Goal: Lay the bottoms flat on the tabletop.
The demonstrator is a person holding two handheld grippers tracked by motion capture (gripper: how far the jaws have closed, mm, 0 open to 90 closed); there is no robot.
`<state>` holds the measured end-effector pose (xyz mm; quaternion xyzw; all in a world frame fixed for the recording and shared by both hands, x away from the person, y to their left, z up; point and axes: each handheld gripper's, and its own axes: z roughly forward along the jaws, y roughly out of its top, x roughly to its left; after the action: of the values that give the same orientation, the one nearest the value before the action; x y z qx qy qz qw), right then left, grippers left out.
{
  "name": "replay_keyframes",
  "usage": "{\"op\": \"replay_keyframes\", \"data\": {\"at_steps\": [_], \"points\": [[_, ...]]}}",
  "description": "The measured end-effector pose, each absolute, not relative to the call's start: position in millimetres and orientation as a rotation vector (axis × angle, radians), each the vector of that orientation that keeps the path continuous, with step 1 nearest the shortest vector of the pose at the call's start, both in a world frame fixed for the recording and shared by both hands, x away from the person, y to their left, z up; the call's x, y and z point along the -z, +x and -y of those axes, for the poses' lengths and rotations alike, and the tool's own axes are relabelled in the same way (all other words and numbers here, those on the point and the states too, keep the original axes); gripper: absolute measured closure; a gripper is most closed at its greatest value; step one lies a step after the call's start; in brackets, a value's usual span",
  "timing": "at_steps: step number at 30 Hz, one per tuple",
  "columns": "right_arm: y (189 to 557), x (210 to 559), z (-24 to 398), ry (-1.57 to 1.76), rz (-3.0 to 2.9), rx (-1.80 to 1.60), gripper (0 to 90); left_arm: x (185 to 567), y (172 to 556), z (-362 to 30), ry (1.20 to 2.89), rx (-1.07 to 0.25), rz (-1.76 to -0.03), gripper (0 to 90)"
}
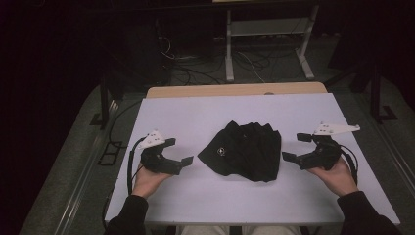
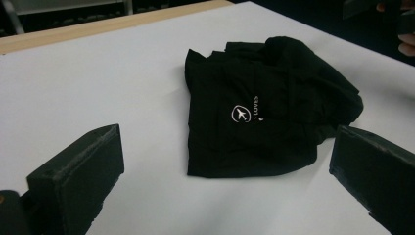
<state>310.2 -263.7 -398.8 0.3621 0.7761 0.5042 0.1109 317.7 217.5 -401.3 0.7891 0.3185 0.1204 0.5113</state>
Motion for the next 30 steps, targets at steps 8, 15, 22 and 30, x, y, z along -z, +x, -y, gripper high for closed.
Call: {"op": "replay_keyframes", "data": {"at_steps": [8, 15, 22, 30], "points": [[326.1, 398.2, 255.0, 1.054, -2.308, -1.45, 0.0, 398.3, 334.5, -204.8, 1.919, -0.275, -0.741, 0.0], [340.1, 394.3, 250.1, 1.047, -2.324, -1.423, 0.0, 392.6, 341.2, -196.2, 1.897, -0.254, -0.722, 0.0], [349.2, 393.2, 245.9, 1.042, -2.34, -1.404, 0.0, 392.1, 350.2, -189.4, 1.918, -0.263, -0.716, 0.0], [360.8, 400.3, 238.7, 1.055, -2.365, -1.388, 0.0, 398.6, 363.9, -188.5, 1.91, -0.244, -0.744, 0.0]]}}
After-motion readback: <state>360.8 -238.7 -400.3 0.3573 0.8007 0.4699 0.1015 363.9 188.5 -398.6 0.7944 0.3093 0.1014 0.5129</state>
